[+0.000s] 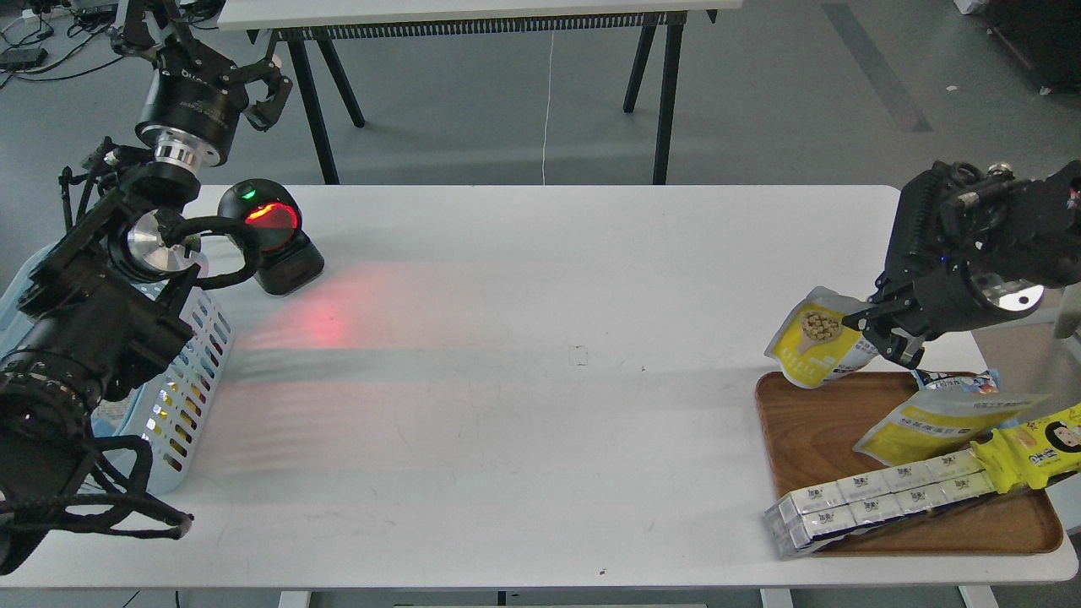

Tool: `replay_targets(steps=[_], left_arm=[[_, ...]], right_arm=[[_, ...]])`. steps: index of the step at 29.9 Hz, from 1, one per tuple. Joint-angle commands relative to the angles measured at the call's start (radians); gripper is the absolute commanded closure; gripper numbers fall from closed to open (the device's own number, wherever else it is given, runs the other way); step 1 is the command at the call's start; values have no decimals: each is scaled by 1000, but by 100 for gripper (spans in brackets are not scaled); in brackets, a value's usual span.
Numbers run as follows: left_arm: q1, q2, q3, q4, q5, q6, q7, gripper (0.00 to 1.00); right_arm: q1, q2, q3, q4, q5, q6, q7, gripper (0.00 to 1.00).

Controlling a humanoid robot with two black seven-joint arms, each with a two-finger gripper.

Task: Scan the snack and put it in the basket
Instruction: 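Lift the yellow packet and carry it to the table center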

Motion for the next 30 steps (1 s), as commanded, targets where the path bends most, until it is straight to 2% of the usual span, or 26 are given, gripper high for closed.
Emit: replay_targets(steps=[1,5,13,22,30], left_arm=[[-1,-1,6,-2,0,0,2,1],[-3,-3,6,-2,0,0,3,1],[-4,-1,6,-2,0,0,5,1],[-3,0,6,-2,0,0,3,1],[1,0,8,-2,0,0,0,1]], right_arm=[[59,49,4,-7,22,1,1,100],[76,129,52,-26,111,0,-3,100],[91,281,109,-50,135,-8,-8,100],[91,469,116,-141,256,-86,0,100],[79,613,116,-204,270,-101,4,100]])
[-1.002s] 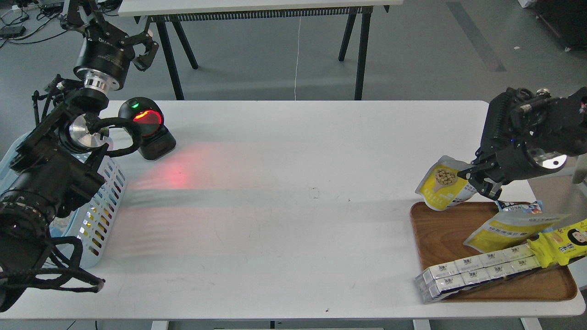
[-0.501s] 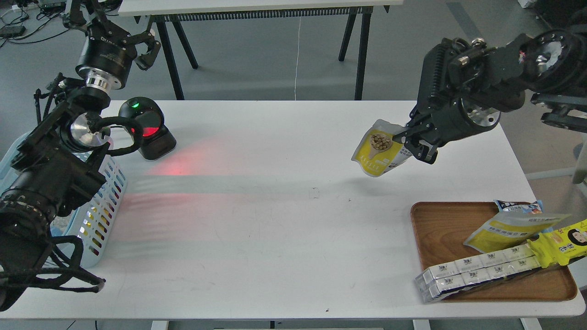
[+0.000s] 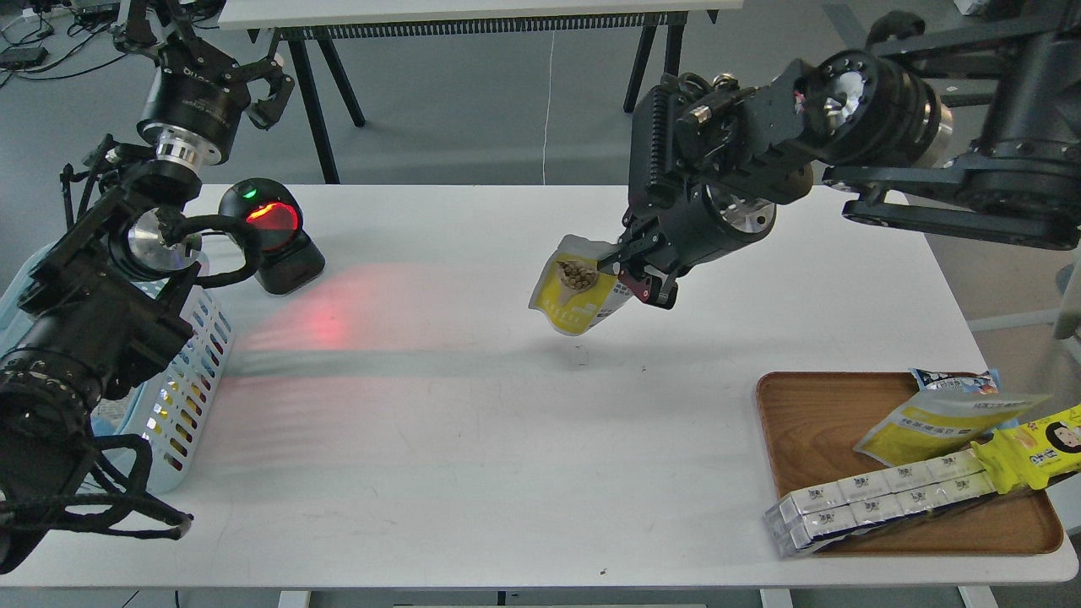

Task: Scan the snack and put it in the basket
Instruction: 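Lift the yellow packet and carry it to the table center, then set the packet upright on the table and open the right gripper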

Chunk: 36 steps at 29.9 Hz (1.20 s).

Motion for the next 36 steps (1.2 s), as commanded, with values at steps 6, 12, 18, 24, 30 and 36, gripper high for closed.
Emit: replay_targets(steps=[6,12,18,24,30,36], left_arm=[[3,-3,1,0,0,0,-3,1],[1,-2,1,0,0,0,-3,1],[5,-3,1,0,0,0,-3,1],[6,-5,1,0,0,0,-3,1],[6,-2,-1,0,0,0,-3,1],[6,-3,-2,0,0,0,-5,1]], right_arm=[[-61,177,-2,-98,2,-20,1,100],[-95,242,-2,-152,1,-20,1,100],[-139,283,-11,-172,1,-16,1,100],[-158,328,-12,-227,1,-10,1,100],[-159,329,-17,-227,1,-8,0,99],[-152,329,-15,-226,1,-8,-5,87]])
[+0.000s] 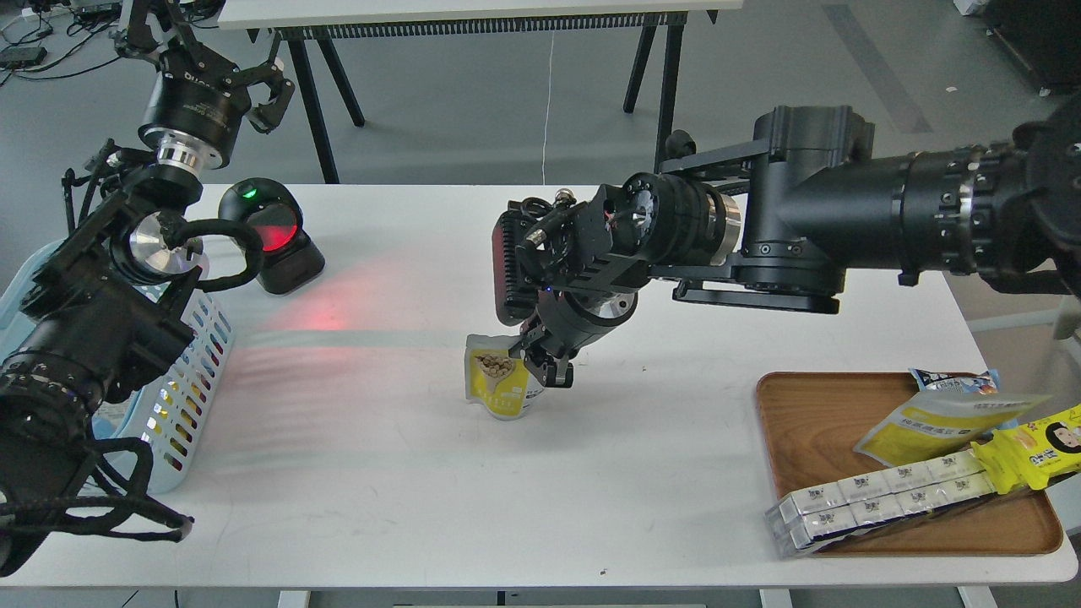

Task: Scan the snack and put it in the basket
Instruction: 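Set the packet upright on the table and open the right gripper, then raise the right gripper away and swing the left gripper forward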

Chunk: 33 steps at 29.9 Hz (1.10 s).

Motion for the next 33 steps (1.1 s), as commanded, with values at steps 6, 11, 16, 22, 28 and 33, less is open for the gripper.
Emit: replay_targets(steps=[6,11,16,22,28,33], left_arm=[[-3,0,-2,0,0,0,-10,1],[-5,17,6,0,8,0,-27,1],[-14,42,8,-2,9,0,-17,1],[-66,71,47,-37,47,0,4,1],[-103,129,80,-130,60,0,56,1],[-181,176,191,-182,175,0,78,1]], right_arm=[[26,-9,8,11,6,-1,2,71],[73,-92,43,32,37,-3,4,51],[87,-254,145,88,153,-7,4,8],[-17,-497,388,204,316,3,5,4],[-161,-633,541,203,544,-20,2,2],[-353,-690,753,194,828,-27,4,2]])
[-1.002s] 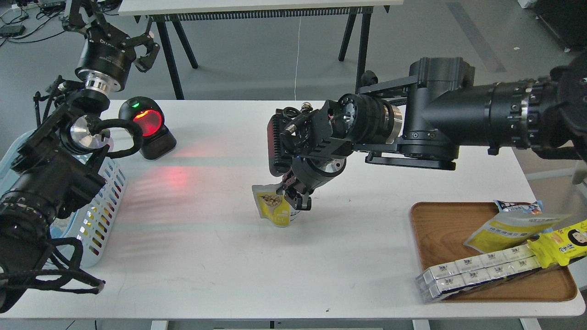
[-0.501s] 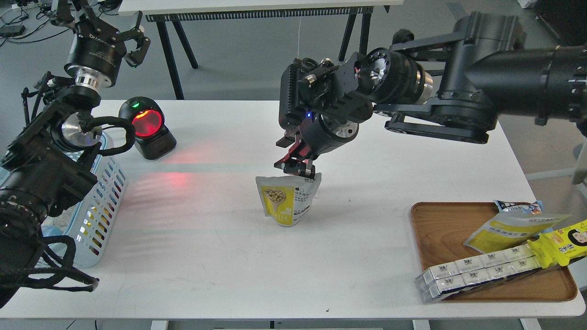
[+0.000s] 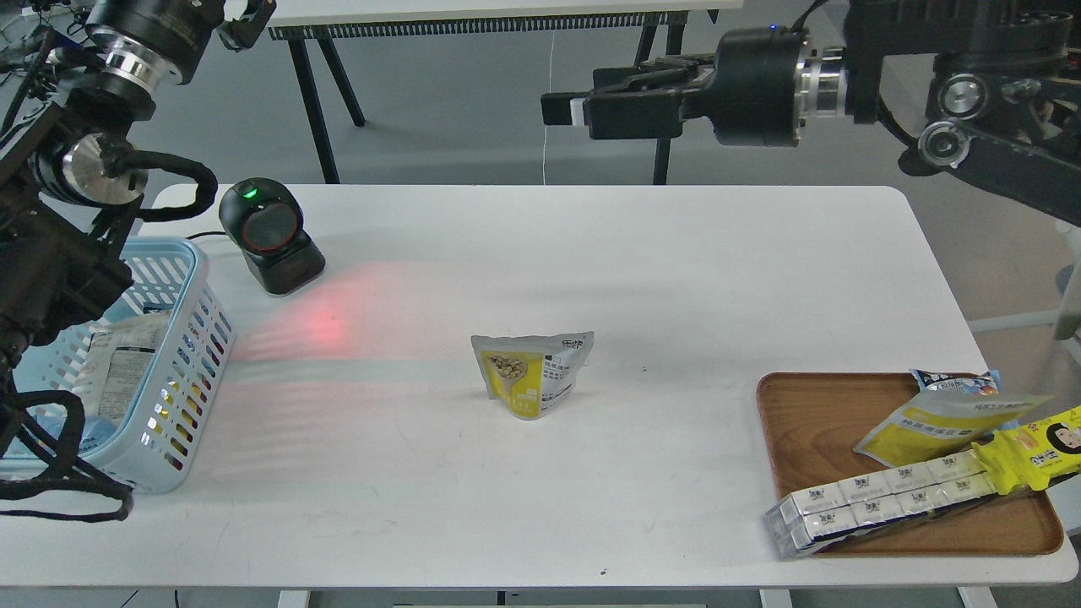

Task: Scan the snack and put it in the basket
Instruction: 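Raise the right gripper away and swing the left gripper forward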

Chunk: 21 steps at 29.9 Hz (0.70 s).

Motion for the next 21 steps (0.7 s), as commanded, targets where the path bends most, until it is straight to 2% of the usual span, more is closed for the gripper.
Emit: replay_targets(steps=[1,6,13,15,19,21], left_arm=[[-46,40,84,-56,88,0,6,1],[-69,123,138,-209,228,0,8,1],[-96,233,139,-468,632,0,-6,1],[-98,236,138,-541,732,0,-4,1],[-95,232,141,-686,930,0,-6,1],[-89,229,156,-745,1036,0,-10,2]], right_arm=[[-149,-26,154,-14,208,-3,2,2],[-285,-14,321,-132,446,6,-4,1],[-374,72,367,-338,877,43,-4,1],[-401,92,404,-419,972,80,-6,1],[-459,167,485,-599,1164,218,-24,1],[-490,197,518,-668,1242,238,-32,1]])
